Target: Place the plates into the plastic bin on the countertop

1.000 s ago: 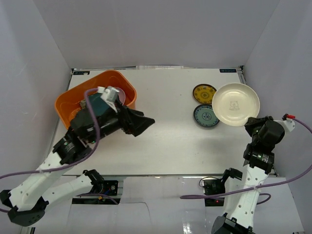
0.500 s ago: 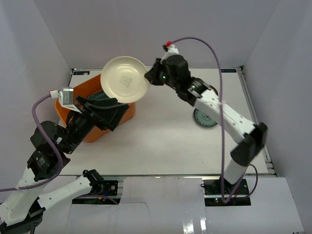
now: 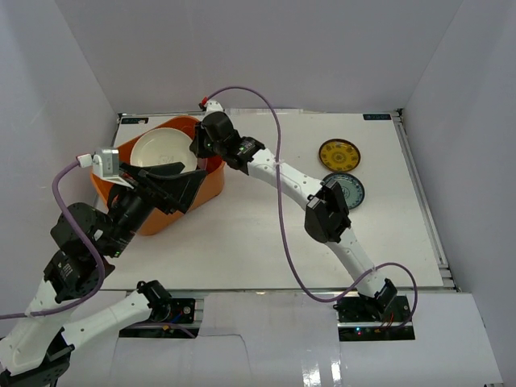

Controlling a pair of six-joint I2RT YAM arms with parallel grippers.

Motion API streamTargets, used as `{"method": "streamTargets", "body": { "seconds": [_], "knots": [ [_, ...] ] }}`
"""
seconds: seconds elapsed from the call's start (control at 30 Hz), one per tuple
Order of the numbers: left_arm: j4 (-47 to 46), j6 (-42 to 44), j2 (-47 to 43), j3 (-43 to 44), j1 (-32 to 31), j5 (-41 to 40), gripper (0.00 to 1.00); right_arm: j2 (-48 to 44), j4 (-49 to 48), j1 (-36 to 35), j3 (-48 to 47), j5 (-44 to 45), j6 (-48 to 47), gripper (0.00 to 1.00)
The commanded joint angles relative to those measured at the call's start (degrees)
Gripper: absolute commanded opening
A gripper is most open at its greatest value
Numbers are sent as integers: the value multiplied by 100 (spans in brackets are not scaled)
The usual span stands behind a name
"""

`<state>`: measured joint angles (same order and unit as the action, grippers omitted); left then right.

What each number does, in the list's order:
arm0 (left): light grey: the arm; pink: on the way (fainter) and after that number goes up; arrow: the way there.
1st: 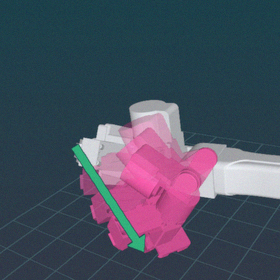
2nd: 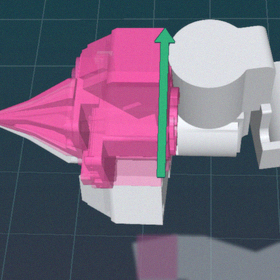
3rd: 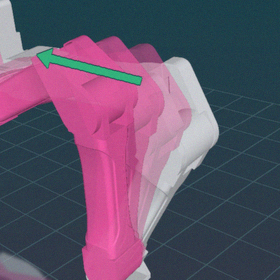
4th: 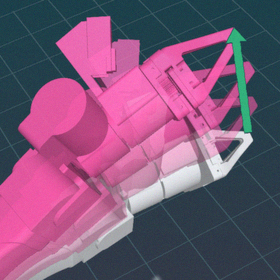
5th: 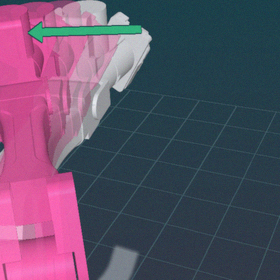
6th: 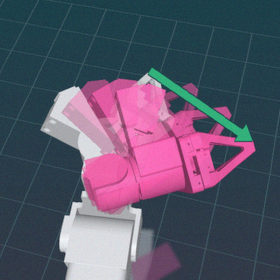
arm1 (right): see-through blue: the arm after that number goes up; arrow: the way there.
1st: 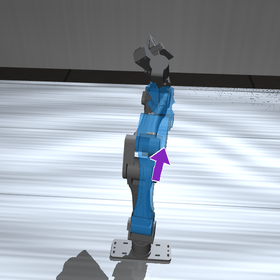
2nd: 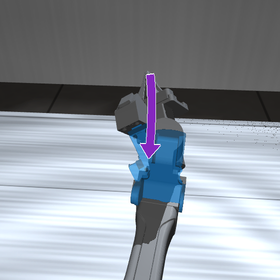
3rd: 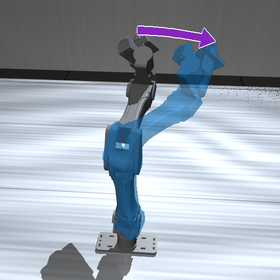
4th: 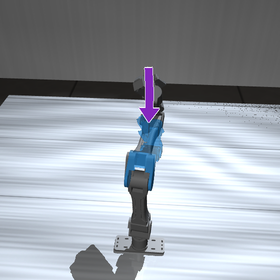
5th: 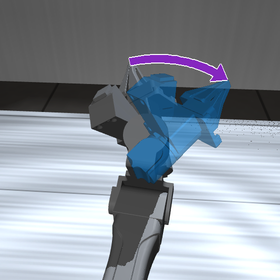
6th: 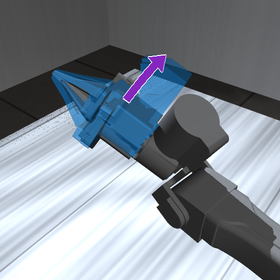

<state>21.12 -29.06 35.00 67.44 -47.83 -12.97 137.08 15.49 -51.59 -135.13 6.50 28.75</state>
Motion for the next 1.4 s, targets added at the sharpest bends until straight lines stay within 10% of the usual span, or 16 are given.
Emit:
{"method": "streamTargets", "body": {
  "seconds": [0.0,0.13,0.4,0.63,0.87,1.17,1.37],
  "knots": [
    [138,120,68,-11,-15,-100,98,-49,-704,-96,-183,9,95,8],
    [120,58,129,-73,-15,-127,98,-173,-828,-175,303,193,87,12],
    [322,-91,217,-91,-15,-328,98,-355,-915,-334,540,272,-10,69],
    [410,-600,1252,-230,-15,101,95,-2787,-1676,183,2724,343,-256,65],
    [-1081,-1216,3203,-899,-199,1243,88,-5225,-2349,3298,7004,-394,289,23],
    [-2744,-1971,6329,-417,-455,1403,79,-4419,-2375,5878,7642,-1107,139,62],
    [-2983,-2157,8107,821,-455,1517,79,-3083,-2488,6117,7124,-1546,87,66]
  ]
}}
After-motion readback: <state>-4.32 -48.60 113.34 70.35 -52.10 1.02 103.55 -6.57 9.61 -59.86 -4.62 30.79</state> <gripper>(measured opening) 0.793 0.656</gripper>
